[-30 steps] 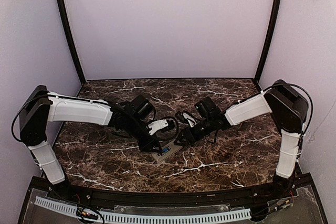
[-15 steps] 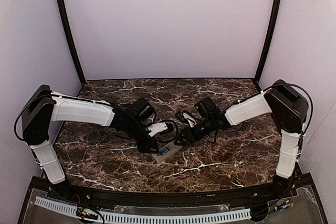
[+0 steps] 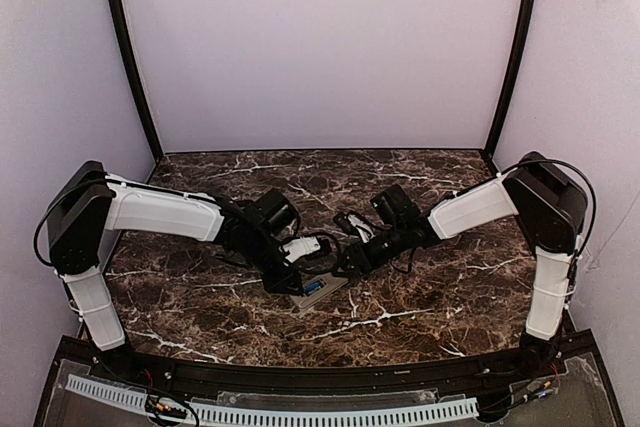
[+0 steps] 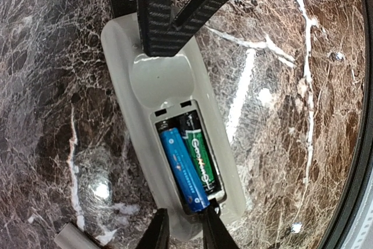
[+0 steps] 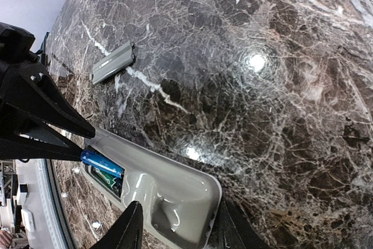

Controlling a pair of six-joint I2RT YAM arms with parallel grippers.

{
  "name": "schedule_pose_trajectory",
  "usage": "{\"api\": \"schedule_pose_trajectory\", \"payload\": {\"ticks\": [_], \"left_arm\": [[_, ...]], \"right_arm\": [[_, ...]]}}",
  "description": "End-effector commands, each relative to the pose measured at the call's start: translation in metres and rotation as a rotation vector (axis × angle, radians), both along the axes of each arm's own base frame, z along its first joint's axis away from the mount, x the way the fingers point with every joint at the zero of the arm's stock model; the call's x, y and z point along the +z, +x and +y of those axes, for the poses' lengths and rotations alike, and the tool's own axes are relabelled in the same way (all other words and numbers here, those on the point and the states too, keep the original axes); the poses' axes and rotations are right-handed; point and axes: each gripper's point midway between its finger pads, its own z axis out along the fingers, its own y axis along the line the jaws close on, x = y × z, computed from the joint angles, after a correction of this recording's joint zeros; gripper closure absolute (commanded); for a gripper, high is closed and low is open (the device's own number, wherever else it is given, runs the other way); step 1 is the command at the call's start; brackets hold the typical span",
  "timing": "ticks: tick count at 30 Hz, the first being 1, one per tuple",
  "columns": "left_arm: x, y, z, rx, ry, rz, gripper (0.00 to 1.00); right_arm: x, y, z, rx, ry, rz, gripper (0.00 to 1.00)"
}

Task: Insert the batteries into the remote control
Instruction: Press the battery in the battery compartment.

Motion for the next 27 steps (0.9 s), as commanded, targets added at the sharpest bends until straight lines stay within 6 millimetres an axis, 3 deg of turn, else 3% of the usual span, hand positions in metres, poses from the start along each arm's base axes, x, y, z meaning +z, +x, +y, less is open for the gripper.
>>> {"api": "schedule_pose_trajectory", "payload": {"ticks": [1,11,27], "left_arm": [[0.004,-0.001,-0.004,-0.01,-0.01,0.012,0.8],[0.01,-0.003,-0.004,-0.018,-0.02,0.009,0.85],[0.021,-0.009,0.001,-0.03,-0.03,0.013,0.82]], "right_arm": [[-0.048,-0.021,-0.024,-0.023,-0.157,0.098,0.57],[-0.047,-0.021,-0.023,-0.021,-0.153,0.099,0.57],[-0.045,-0.02,-0.022,-0.02,-0.151,0.096,0.57]]}}
